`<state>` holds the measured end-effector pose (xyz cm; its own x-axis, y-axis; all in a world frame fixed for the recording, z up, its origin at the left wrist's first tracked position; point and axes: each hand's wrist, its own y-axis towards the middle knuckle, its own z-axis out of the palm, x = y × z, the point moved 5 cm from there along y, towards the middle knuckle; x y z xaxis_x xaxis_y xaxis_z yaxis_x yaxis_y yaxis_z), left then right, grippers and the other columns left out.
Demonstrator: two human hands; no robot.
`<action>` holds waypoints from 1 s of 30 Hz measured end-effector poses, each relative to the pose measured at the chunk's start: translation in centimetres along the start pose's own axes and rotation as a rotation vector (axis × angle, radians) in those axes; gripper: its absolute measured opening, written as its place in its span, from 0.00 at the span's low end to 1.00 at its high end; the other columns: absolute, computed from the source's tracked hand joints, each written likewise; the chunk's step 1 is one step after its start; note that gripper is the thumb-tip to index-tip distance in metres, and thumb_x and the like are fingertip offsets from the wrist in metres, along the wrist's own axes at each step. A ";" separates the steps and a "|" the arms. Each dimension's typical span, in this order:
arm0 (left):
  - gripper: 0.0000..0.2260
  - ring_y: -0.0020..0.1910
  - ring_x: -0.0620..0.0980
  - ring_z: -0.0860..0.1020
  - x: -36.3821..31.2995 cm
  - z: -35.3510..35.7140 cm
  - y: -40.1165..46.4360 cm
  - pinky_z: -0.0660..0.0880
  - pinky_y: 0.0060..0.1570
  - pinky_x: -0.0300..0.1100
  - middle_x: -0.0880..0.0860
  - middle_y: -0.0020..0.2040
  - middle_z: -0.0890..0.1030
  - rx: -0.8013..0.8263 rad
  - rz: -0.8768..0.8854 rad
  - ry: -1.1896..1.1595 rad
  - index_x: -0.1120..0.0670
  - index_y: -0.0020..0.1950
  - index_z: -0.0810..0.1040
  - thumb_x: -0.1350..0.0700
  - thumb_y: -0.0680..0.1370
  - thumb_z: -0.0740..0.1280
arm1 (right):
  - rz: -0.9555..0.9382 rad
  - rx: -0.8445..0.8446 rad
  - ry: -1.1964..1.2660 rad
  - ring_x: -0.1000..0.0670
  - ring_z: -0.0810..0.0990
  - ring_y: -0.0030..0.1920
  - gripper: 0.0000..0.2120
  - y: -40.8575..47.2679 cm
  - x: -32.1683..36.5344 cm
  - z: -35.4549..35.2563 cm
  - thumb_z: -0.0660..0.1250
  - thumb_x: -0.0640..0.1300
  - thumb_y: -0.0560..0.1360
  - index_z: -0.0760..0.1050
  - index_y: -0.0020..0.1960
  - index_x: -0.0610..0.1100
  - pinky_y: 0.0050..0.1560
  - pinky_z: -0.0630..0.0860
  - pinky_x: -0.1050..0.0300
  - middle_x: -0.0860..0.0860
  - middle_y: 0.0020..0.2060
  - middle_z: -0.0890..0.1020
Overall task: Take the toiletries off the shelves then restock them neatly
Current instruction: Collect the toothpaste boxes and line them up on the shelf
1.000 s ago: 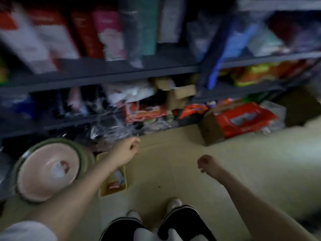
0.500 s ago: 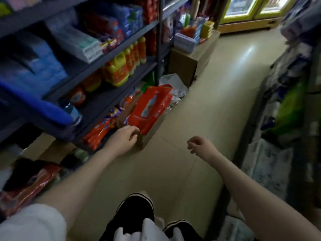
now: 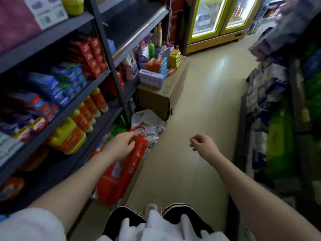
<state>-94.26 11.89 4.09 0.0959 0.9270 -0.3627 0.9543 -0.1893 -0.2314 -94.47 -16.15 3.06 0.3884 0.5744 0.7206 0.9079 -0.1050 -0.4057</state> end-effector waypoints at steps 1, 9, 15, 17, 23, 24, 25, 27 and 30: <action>0.14 0.53 0.51 0.76 -1.2 -1.3 2.6 0.68 0.41 0.39 0.52 0.59 0.77 -0.023 0.024 -0.016 0.51 0.65 0.71 0.54 0.80 0.59 | 0.007 -0.028 -0.025 0.44 0.78 0.41 0.06 2.4 0.1 -1.4 0.61 0.38 0.77 0.76 0.45 0.41 0.44 0.75 0.56 0.42 0.41 0.81; 0.13 0.49 0.49 0.75 -7.5 -8.3 23.2 0.73 0.46 0.43 0.50 0.55 0.76 -0.219 0.112 -0.089 0.52 0.64 0.73 0.56 0.79 0.60 | 0.013 0.043 -0.117 0.44 0.80 0.44 0.06 23.1 2.2 -8.7 0.62 0.40 0.77 0.78 0.46 0.40 0.48 0.75 0.52 0.43 0.43 0.83; 0.14 0.52 0.50 0.75 -5.3 -8.7 34.9 0.71 0.44 0.42 0.50 0.59 0.73 -0.136 -0.174 -0.063 0.51 0.65 0.71 0.55 0.80 0.59 | -0.078 0.214 -0.041 0.50 0.76 0.35 0.06 38.2 10.8 -11.4 0.62 0.42 0.77 0.77 0.47 0.41 0.41 0.73 0.54 0.46 0.39 0.81; 0.14 0.53 0.50 0.74 -3.6 -9.0 37.3 0.71 0.46 0.42 0.50 0.60 0.73 -0.104 -0.269 -0.076 0.51 0.65 0.71 0.55 0.79 0.58 | -0.172 0.269 -0.033 0.51 0.76 0.34 0.06 41.7 15.5 -11.4 0.62 0.43 0.77 0.76 0.45 0.43 0.41 0.74 0.55 0.48 0.37 0.81; 0.14 0.52 0.49 0.75 1.6 -10.5 43.3 0.73 0.48 0.43 0.50 0.58 0.75 -0.142 -0.497 -0.143 0.52 0.64 0.72 0.56 0.79 0.60 | -0.413 0.451 -0.107 0.54 0.77 0.36 0.06 50.1 25.7 -9.2 0.62 0.43 0.77 0.75 0.43 0.49 0.43 0.75 0.56 0.51 0.37 0.80; 0.14 0.52 0.50 0.75 2.1 -11.0 44.4 0.73 0.49 0.43 0.51 0.59 0.75 -0.154 -0.507 -0.152 0.52 0.64 0.72 0.56 0.79 0.60 | -0.426 0.466 -0.141 0.52 0.78 0.38 0.06 51.5 26.5 -8.8 0.63 0.43 0.77 0.74 0.42 0.50 0.45 0.75 0.53 0.50 0.39 0.81; 0.14 0.53 0.50 0.75 2.4 -11.7 45.3 0.73 0.49 0.43 0.50 0.59 0.75 -0.162 -0.516 -0.164 0.52 0.64 0.72 0.56 0.79 0.60 | -0.429 0.469 -0.171 0.50 0.78 0.40 0.07 52.8 27.3 -8.5 0.63 0.43 0.77 0.74 0.41 0.51 0.47 0.76 0.51 0.49 0.40 0.81; 0.14 0.54 0.50 0.75 3.3 -13.3 46.8 0.73 0.48 0.42 0.49 0.61 0.74 -0.200 -0.540 -0.173 0.51 0.65 0.71 0.56 0.79 0.59 | -0.440 0.462 -0.244 0.46 0.79 0.44 0.06 55.3 28.8 -7.7 0.63 0.42 0.76 0.76 0.41 0.48 0.51 0.77 0.47 0.47 0.41 0.81; 0.15 0.56 0.51 0.74 4.6 -16.5 47.6 0.73 0.47 0.44 0.49 0.64 0.70 -0.314 -0.601 -0.145 0.51 0.66 0.70 0.55 0.80 0.59 | -0.502 0.509 -0.401 0.43 0.79 0.48 0.07 58.1 31.6 -5.4 0.62 0.43 0.77 0.78 0.47 0.41 0.51 0.75 0.50 0.43 0.44 0.81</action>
<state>-43.72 12.50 6.34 -0.4925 0.7850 -0.3758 0.8691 0.4662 -0.1653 -28.59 -8.45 5.30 -0.2184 0.7116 0.6678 0.7385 0.5679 -0.3636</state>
